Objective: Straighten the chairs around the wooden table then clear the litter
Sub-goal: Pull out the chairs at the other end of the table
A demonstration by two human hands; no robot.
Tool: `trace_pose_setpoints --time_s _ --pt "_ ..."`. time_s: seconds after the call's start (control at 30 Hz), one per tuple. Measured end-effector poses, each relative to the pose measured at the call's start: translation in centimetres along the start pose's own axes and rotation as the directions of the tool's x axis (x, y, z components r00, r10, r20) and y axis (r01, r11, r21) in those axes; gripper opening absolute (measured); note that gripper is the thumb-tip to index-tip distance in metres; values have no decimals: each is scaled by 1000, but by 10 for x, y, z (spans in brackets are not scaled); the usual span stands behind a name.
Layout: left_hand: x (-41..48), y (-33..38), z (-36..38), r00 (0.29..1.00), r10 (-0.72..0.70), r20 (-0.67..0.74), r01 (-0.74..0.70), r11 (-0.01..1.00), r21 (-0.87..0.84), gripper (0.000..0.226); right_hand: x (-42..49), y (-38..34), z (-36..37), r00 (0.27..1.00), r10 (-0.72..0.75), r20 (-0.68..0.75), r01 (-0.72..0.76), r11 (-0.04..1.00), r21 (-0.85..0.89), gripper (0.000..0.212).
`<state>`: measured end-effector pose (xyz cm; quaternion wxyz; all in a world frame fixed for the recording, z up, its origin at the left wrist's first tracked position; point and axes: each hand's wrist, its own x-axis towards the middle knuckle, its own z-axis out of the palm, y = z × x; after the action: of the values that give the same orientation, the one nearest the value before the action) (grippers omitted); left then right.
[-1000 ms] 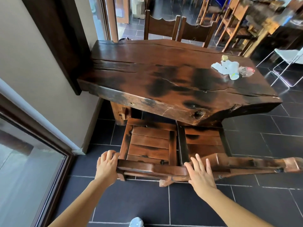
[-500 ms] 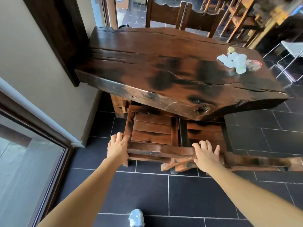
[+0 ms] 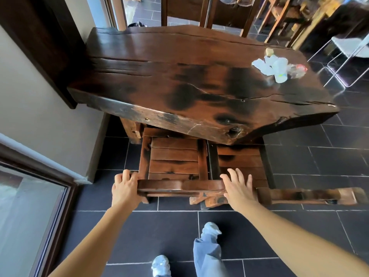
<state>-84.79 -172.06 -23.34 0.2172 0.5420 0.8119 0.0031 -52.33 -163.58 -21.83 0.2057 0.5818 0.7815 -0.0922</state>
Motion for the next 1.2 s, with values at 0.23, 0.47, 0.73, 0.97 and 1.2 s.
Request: trace_pose_setpoints --time_s 0.23,0.47,0.73,0.97,1.2 --pt "7 32 6 998 -60 -26 59 998 -24 67 23 32 -9 994 -100 -39 99 995 -25 58" --pt "5 39 2 983 -174 -56 171 983 -63 38 27 36 -12 978 -195 -80 194 981 -17 61" --pt "5 33 -1 994 -86 69 75 987 139 52 25 40 -15 985 -170 -23 170 985 -4 67" --pt "3 22 -22 988 75 136 -101 975 200 48 15 30 -29 995 -80 54 77 996 51 65" --pt "5 5 -35 969 114 219 -158 968 196 54 -9 9 -22 999 43 1 -43 987 156 55"
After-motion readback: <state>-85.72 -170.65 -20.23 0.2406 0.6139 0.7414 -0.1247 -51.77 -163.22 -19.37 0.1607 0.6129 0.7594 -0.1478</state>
